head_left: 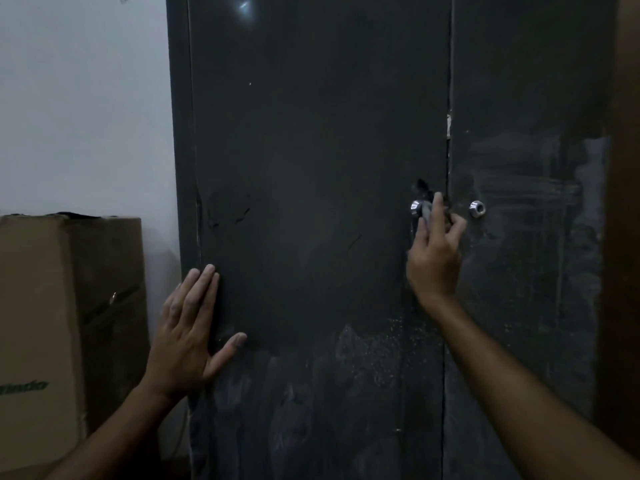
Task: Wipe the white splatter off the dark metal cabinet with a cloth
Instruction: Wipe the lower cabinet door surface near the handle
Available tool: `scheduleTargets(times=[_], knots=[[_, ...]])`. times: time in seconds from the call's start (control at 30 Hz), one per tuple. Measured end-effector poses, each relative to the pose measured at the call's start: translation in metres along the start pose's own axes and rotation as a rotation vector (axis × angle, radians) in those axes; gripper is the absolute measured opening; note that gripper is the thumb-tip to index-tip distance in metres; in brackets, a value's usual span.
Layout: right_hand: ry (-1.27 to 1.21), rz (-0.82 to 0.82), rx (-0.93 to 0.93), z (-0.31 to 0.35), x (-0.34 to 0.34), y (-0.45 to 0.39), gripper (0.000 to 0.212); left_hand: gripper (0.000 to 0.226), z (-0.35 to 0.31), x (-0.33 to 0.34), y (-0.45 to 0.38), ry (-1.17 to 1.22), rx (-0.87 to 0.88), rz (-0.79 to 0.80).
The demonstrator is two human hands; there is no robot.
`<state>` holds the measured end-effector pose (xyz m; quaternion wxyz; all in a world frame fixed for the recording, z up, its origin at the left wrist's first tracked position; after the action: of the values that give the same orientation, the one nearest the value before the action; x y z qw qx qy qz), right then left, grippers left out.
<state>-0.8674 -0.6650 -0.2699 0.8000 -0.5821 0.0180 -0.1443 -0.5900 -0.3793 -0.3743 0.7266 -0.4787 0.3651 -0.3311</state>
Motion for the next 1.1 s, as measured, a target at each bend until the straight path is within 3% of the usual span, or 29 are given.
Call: scheduleTargets(times=[0.13,0.23,0.33,0.47,0.6,0.73,0.87,1.03,1.1], knots=[[0.113,0.138,-0.183,-0.035,-0.014,0.046,0.048,0.093,0.001,0.000,0.001,0.020,-0.007,0.004],[0.079,0.176,-0.284,-0.029,-0.021,0.025,0.039,0.092,0.000,0.000,0.001,0.012,0.002,0.001],[-0.002,0.088,-0.172,-0.010,-0.011,-0.006,0.044,0.093,0.001,0.000,0.000,0.003,-0.007,0.006],[-0.099,0.070,-0.014,-0.010,-0.011,0.030,0.053,0.093,0.000,-0.001,0.001,0.010,-0.010,0.005],[-0.240,0.012,0.204,-0.010,-0.019,0.029,0.048,0.093,0.000,-0.001,0.000,0.022,-0.005,0.008],[-0.362,0.127,0.423,-0.009,-0.011,-0.015,0.057,0.092,0.000,-0.001,0.000,0.020,-0.005,0.000],[-0.355,0.157,0.380,-0.011,-0.017,-0.013,0.026,0.092,0.000,-0.002,-0.001,0.005,0.001,0.001],[-0.185,0.120,0.224,-0.010,-0.031,0.000,0.029,0.092,0.000,-0.001,0.001,0.007,-0.020,0.022],[-0.137,0.114,0.191,-0.011,-0.038,-0.003,0.040,0.092,0.000,0.000,0.001,0.005,-0.029,0.038]])
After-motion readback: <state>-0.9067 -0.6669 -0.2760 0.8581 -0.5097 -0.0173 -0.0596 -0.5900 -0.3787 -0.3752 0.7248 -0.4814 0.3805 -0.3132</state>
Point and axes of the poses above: each hand's wrist, its own y-axis away from the middle knuckle, its own x-axis out of the palm, z = x × y, the point moved 3 cm from there along -y, towards the middle knuckle, and after that the axes turned 8 degrees about -y, right-handed, at the moved point
